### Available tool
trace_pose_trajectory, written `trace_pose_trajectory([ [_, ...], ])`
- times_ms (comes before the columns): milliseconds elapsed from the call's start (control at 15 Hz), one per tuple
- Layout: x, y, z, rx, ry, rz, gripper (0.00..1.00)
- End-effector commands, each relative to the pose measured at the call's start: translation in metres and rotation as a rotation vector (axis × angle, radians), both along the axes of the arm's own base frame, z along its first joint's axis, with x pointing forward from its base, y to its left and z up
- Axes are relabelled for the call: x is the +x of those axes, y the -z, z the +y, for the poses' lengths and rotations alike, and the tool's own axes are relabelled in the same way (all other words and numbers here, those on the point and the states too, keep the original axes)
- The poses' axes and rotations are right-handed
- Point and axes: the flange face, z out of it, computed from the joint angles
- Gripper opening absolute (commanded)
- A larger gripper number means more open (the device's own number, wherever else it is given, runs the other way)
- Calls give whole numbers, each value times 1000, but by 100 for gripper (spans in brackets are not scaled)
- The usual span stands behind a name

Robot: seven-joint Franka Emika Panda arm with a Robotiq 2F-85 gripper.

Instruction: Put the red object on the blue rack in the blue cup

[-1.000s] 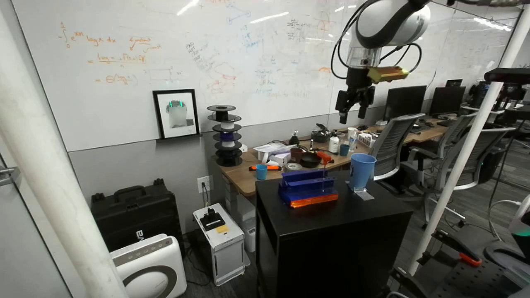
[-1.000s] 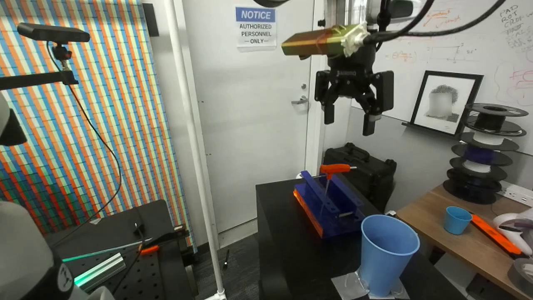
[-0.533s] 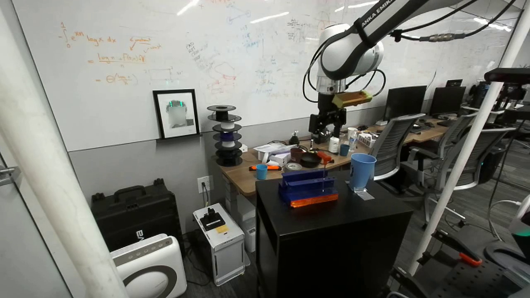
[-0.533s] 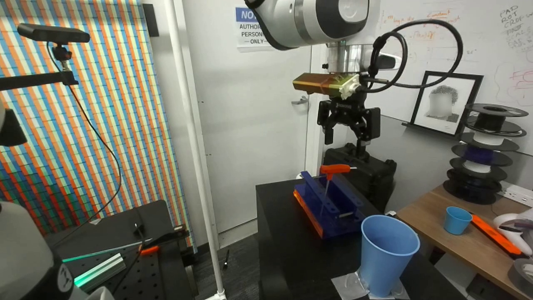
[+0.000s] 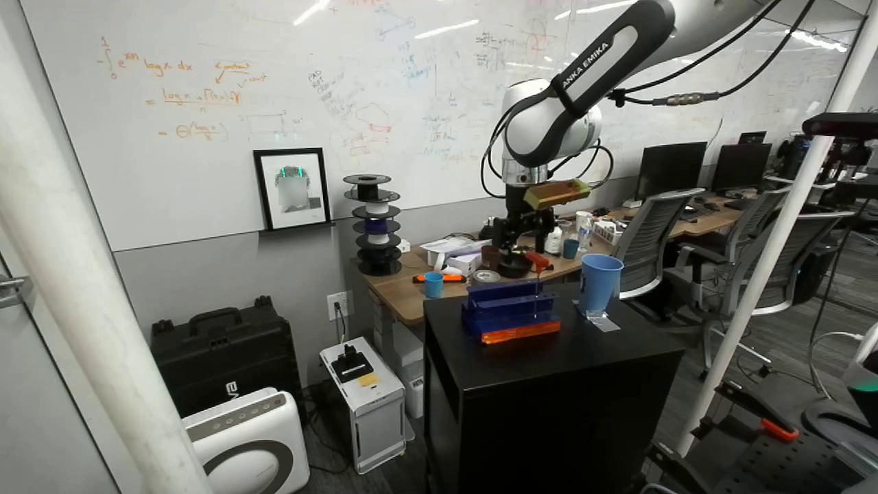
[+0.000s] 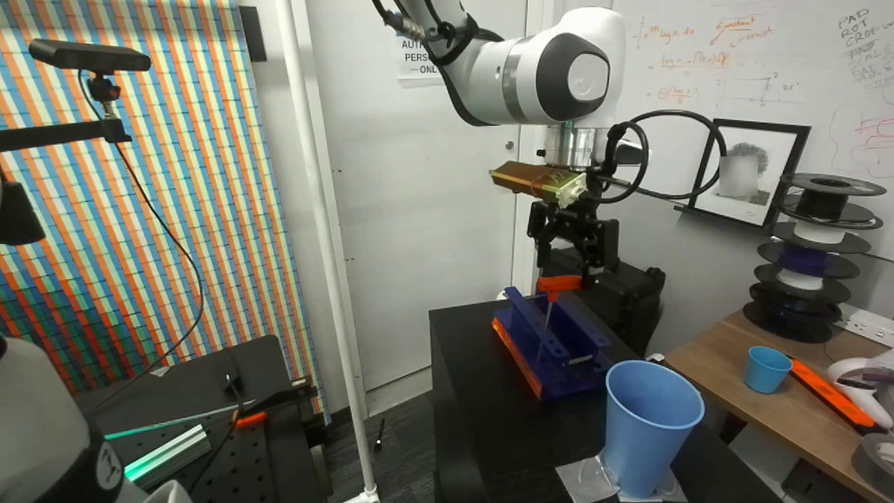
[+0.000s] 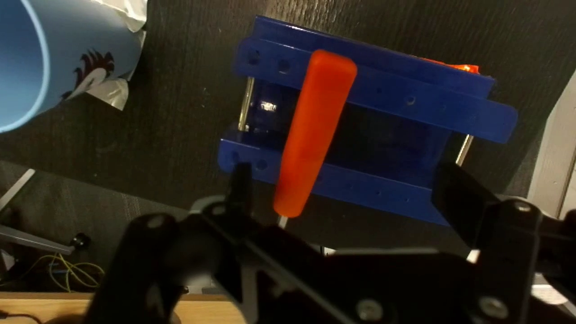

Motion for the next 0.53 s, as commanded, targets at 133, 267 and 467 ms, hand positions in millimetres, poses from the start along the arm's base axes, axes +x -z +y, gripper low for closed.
trace_pose_trajectory([
  [133,2,7,24,-17,48,20,58],
  [267,-2,6,28,-29,54,27,42],
  [467,-8,-1,30,-42,56,32,18],
])
